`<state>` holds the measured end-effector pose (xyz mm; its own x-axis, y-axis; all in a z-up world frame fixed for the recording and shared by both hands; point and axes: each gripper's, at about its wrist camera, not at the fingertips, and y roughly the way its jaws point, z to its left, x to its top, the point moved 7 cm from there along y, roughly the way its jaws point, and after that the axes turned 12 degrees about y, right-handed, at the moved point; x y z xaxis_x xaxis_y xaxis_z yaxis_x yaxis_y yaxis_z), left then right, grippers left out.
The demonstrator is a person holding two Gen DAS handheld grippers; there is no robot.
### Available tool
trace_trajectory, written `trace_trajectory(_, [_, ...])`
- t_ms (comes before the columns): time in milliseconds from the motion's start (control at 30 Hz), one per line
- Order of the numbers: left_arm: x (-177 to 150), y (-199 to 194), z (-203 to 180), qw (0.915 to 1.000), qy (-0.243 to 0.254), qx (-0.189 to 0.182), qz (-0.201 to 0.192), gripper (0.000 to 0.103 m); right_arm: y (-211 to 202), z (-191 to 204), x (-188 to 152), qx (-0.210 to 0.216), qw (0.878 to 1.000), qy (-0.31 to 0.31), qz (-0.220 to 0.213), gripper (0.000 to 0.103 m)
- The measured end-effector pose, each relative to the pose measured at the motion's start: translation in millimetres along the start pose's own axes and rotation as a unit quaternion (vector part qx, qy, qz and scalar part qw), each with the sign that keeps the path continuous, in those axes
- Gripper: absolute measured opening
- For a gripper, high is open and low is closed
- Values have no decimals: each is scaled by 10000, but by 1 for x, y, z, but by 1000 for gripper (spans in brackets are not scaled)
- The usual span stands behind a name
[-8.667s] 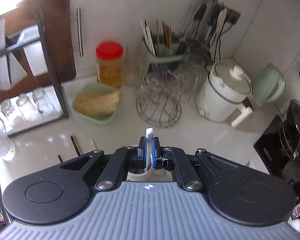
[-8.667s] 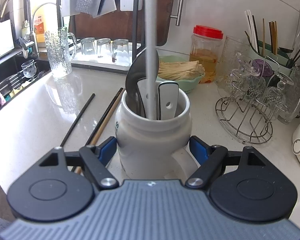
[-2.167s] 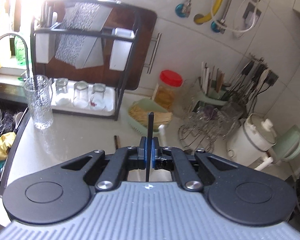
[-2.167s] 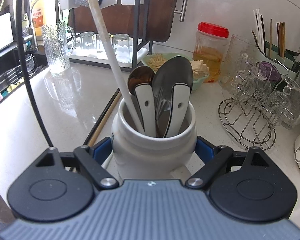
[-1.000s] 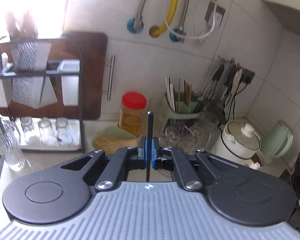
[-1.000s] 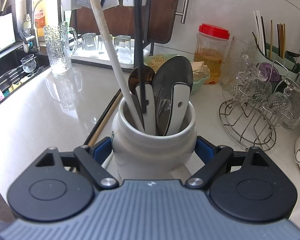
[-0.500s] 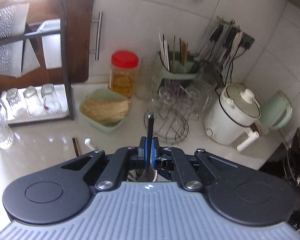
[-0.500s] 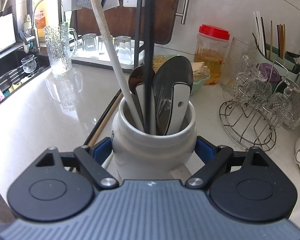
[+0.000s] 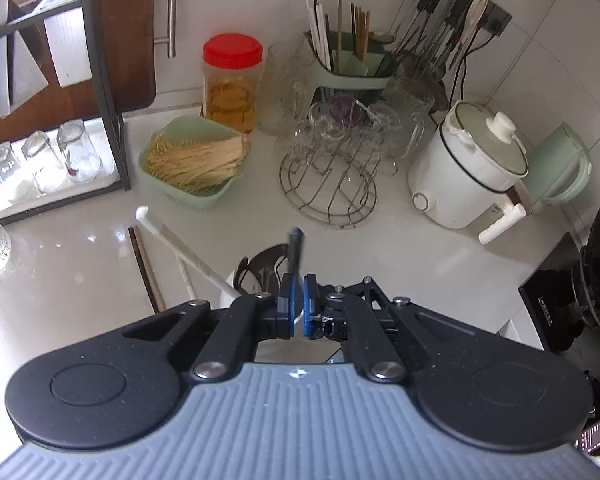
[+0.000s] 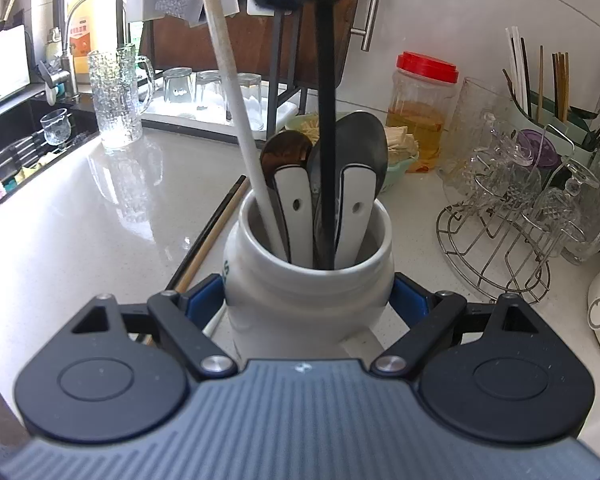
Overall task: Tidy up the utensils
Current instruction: 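Lower the black chopstick into the mug and open the left tool, then withdraw the left tool and move it over the remaining chopsticks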
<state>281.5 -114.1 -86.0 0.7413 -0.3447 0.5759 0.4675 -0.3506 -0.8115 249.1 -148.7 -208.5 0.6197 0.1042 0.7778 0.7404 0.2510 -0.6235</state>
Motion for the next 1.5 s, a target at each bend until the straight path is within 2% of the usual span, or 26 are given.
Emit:
trace_trajectory(600, [-7, -10, 4, 9997, -177, -30, 164, 6, 0, -1, 0, -16, 10000, 30, -12, 91])
trace_trajectory(667, [-9, -10, 5, 9995, -241, 4, 198, 11, 0, -1, 0, -17, 10000, 33, -12, 91])
trace_trajectory(700, [-11, -11, 6, 9994, -279, 13, 216, 19, 0, -1, 0, -14, 10000, 28, -12, 91])
trace_trajectory(733, [-12, -11, 7, 9992, -324, 28, 235, 35, 0, -1, 0, -13, 10000, 30, -16, 91])
trace_trajectory(800, [-14, -14, 8, 9992, -342, 89, 182, 50, 0, 0, 0, -14, 10000, 27, -30, 91])
trace_trajectory(933, [-18, -23, 10, 9991, -373, 202, 77, 69, -1, -1, -1, -13, 10000, 35, -56, 91])
trace_trajectory(1133, [-32, -40, 16, 9984, -417, 372, -70, 80, -1, -1, -1, -51, 9999, 63, -81, 91])
trace_trajectory(1300, [-47, -50, 24, 9977, -472, 473, -149, 81, 0, 0, 1, -148, 9998, 92, 3, 91])
trace_trajectory(1500, [-66, -66, 38, 9942, -606, 788, -410, 84, 1, 0, 1, -162, 9998, 113, 64, 91])
